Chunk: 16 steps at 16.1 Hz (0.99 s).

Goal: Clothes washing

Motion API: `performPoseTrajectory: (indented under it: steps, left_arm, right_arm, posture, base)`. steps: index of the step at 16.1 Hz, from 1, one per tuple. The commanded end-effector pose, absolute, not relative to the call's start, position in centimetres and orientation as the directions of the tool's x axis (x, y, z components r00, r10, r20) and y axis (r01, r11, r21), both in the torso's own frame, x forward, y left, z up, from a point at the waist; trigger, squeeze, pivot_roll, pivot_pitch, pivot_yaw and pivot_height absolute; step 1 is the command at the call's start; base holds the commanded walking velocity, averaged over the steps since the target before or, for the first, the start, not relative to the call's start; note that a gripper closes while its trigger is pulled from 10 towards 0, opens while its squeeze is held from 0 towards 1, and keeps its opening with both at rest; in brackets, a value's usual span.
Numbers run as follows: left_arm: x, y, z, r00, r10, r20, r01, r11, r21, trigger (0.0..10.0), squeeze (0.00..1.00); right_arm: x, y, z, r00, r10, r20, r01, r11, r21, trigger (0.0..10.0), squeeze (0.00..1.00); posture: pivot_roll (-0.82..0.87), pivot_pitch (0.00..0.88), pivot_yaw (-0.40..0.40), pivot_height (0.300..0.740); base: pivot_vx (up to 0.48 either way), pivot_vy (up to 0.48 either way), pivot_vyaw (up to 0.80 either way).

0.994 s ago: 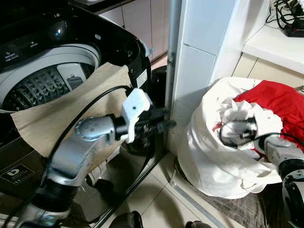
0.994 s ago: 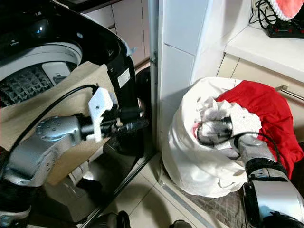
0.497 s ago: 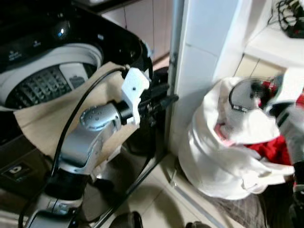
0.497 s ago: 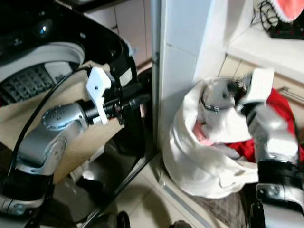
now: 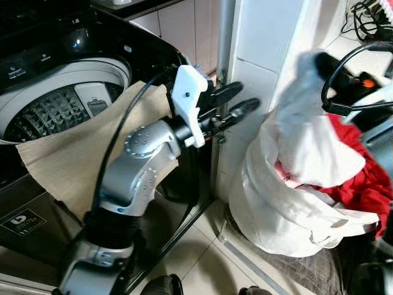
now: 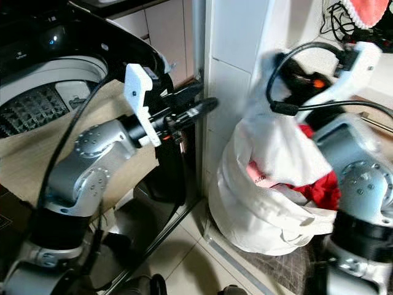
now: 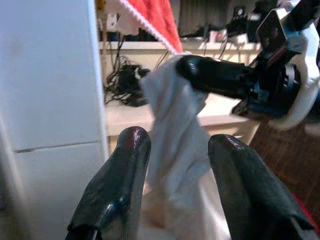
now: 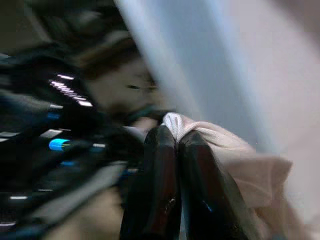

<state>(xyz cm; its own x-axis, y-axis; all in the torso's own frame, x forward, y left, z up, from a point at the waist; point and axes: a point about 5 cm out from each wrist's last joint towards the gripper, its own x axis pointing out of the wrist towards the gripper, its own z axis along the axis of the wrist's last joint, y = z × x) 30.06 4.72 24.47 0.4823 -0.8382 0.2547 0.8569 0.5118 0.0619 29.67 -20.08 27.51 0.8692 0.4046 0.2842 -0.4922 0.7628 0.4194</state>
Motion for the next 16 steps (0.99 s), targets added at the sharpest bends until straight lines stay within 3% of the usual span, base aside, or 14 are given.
performPoseTrajectory:
  steps: [1, 7, 8, 10, 14, 15, 16]
  left_arm:
    - [30.1, 4.2, 25.1, 0.466, -0.844, 0.265, 0.862, 0.501, 0.08, 10.0, 1.0]
    - [30.2, 3.2, 25.1, 0.473, -0.834, 0.286, 0.855, 0.512, 0.078, 10.0, 1.0]
    - [30.1, 3.2, 25.0, 0.468, -0.837, 0.284, 0.857, 0.508, 0.085, 10.0, 0.0]
    - [30.1, 3.2, 25.0, 0.473, -0.83, 0.294, 0.85, 0.518, 0.096, 10.0, 0.0]
    - [30.2, 2.9, 25.1, 0.462, -0.83, 0.313, 0.852, 0.513, 0.103, 10.0, 0.0]
    - [30.2, 2.9, 25.0, 0.457, -0.832, 0.314, 0.857, 0.507, 0.096, 9.6, 0.0]
    - [30.2, 3.0, 25.0, 0.461, -0.829, 0.316, 0.856, 0.509, 0.088, 4.0, 0.0]
  right_arm:
    - [29.0, -18.6, 28.8, 0.819, 0.473, 0.324, -0.572, 0.719, 0.396, 0.0, 0.0]
    - [27.4, -15.9, 31.4, 0.691, 0.582, 0.429, -0.722, 0.522, 0.455, 0.0, 0.0]
    - [27.1, -15.6, 31.9, 0.663, 0.59, 0.461, -0.745, 0.467, 0.476, 0.0, 0.0]
    - [26.6, -15.4, 32.3, 0.624, 0.603, 0.497, -0.774, 0.392, 0.497, 0.0, 0.0]
    - [26.2, -14.9, 32.0, 0.624, 0.633, 0.459, -0.766, 0.379, 0.519, 0.0, 0.0]
    - [26.1, -14.8, 31.9, 0.623, 0.636, 0.454, -0.765, 0.377, 0.522, 0.0, 0.0]
    - [26.0, -14.7, 31.9, 0.623, 0.638, 0.453, -0.764, 0.375, 0.524, 0.0, 0.0]
  posture:
    - [-0.15, 0.027, 0.048, 0.74]
    - [-0.15, 0.026, 0.036, 0.74]
    - [-0.15, 0.025, 0.035, 0.74]
    - [-0.15, 0.025, 0.034, 0.74]
    - [-0.15, 0.025, 0.036, 0.74]
    - [-0.15, 0.024, 0.037, 0.74]
    - [-0.15, 0.024, 0.038, 0.74]
  base:
    - [0.0, 0.0, 0.0]
    - [0.0, 0.0, 0.0]
    - [0.0, 0.0, 0.0]
    - [0.0, 0.0, 0.0]
    - [0.0, 0.0, 0.0]
    - [0.0, 0.0, 0.0]
    - [0.0, 0.0, 0.0]
